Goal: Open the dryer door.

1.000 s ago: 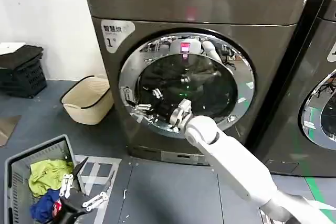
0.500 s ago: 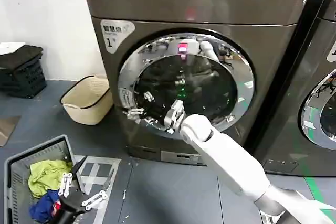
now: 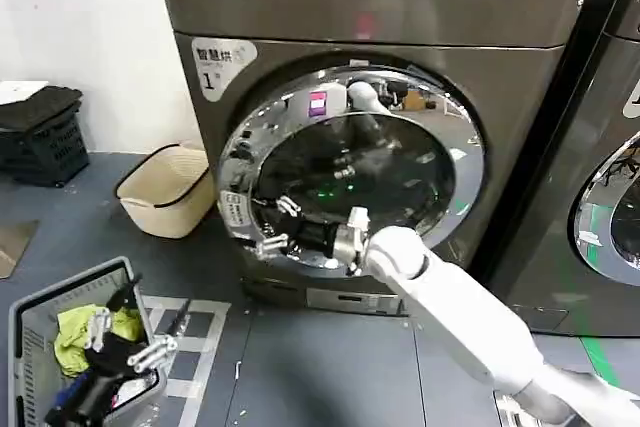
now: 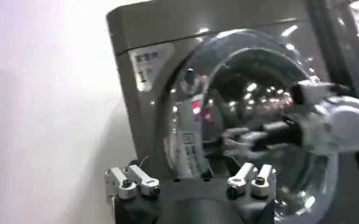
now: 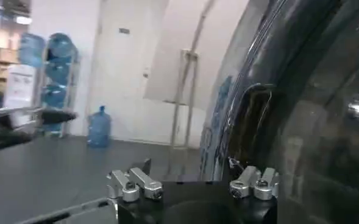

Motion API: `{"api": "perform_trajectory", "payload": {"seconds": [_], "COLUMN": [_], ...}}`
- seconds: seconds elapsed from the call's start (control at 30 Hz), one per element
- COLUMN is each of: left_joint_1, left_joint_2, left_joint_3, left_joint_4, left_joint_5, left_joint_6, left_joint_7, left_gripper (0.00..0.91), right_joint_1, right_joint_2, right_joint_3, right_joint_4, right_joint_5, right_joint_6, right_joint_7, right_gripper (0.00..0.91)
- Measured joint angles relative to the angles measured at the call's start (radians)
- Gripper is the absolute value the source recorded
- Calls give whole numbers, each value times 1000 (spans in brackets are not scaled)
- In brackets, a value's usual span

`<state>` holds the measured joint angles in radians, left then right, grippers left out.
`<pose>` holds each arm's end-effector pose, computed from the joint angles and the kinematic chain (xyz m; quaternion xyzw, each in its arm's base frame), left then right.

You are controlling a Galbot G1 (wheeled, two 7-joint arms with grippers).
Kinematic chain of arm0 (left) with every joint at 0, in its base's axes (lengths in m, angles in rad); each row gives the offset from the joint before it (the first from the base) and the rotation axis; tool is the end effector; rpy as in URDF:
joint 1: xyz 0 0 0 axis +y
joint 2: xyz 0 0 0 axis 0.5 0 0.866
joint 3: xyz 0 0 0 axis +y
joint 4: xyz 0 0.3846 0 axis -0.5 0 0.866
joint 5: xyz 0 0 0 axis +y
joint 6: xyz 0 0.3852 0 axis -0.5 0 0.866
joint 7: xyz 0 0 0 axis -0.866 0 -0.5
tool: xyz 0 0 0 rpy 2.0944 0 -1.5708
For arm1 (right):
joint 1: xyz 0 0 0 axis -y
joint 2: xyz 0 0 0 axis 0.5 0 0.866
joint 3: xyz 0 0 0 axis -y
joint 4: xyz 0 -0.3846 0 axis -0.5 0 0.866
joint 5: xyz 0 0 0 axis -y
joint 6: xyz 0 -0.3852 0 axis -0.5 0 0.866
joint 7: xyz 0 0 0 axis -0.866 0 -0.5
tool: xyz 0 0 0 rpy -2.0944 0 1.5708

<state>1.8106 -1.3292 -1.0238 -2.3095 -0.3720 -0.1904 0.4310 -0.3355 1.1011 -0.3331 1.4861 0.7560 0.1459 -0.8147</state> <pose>0.1191 0.1626 -0.2370 0.1248 0.9804 0.1055 0.1103 0.5191 0.0698 -0.2169 -0.6781 0.7233 -0.0336 0.1263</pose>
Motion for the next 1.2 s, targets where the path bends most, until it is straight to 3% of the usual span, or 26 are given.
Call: {"api": "perform_trajectory", "payload": {"seconds": [0.33,0.6,0.9,1.2], "left_joint_1": [-101,-164,-248,-380], "left_joint_2": [97,180,293,400], "left_joint_3": [-79,-106,-64,18], "left_joint_4": [43,89,162,254], "left_joint_5": [-149,-199,-215,-246], "left_joint_6": [98,103,120,133], "left_joint_7": [1,3,4,15], "left_gripper": [907,907,907,907], "right_joint_1": [-35,-74,-206,-537], "right_joint_2": [-74,-127,-229,-353], "right_joint_3": [53,93,212,509], "right_joint_4": [48,107,223,373], "right_joint_5": [5,-4,-19,-12], "right_joint_6": [10,9,11,61], "right_joint_7": [-303,-473,-532,-527], "right_gripper": [907,907,907,907]}}
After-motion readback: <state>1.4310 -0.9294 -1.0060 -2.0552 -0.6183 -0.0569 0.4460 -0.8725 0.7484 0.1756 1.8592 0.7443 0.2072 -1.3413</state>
